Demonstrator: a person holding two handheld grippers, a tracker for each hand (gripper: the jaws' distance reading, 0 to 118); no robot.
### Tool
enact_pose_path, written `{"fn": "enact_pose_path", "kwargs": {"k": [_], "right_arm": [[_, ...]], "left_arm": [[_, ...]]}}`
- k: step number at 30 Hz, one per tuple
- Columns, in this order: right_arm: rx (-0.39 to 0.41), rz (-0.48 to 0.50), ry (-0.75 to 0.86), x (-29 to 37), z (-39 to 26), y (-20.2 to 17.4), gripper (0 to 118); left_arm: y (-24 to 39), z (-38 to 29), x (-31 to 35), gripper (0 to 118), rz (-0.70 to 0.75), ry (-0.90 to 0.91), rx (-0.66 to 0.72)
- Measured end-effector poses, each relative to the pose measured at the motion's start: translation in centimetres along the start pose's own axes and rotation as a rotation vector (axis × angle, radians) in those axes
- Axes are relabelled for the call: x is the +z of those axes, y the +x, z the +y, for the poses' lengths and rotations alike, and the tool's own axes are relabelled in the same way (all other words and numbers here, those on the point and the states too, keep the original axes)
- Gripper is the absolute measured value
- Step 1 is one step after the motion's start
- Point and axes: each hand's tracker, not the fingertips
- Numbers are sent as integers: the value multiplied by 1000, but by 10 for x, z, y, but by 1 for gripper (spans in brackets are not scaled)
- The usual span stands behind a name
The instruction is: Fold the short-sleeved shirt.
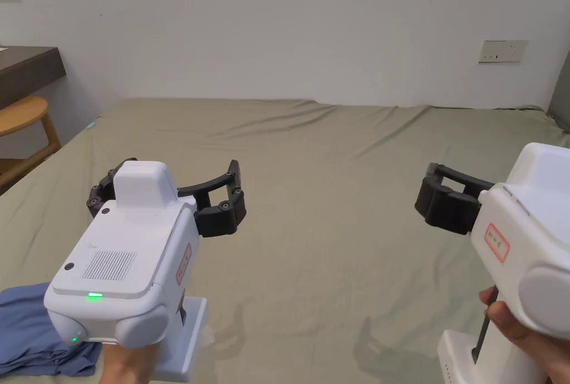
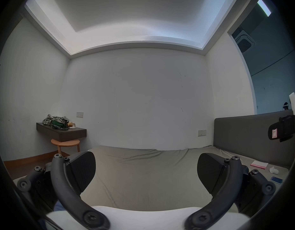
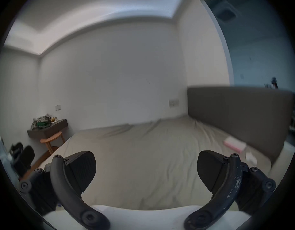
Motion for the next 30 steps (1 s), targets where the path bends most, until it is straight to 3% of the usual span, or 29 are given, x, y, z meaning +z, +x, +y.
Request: {"fn": "enact_pose_path", "kwargs": {"k": [5, 9, 15, 26, 30], "right_arm": [[-102, -94, -107, -3, 6, 2, 118], [-103, -55, -112, -2, 7, 6, 118], [-70, -100, -132, -3, 9, 1, 118], [-84, -8, -162, -10, 6, 3, 118], [-60, -62, -159, -11, 1, -2, 118]], "left_arm": [[0, 1, 1, 118, -2, 7, -7], [0, 2, 1, 118, -4, 9, -18], [-2, 1, 0, 118, -2, 8, -7], [-4, 1, 2, 118, -5, 3, -3], [-6, 2, 2, 118, -2, 3, 5]]}}
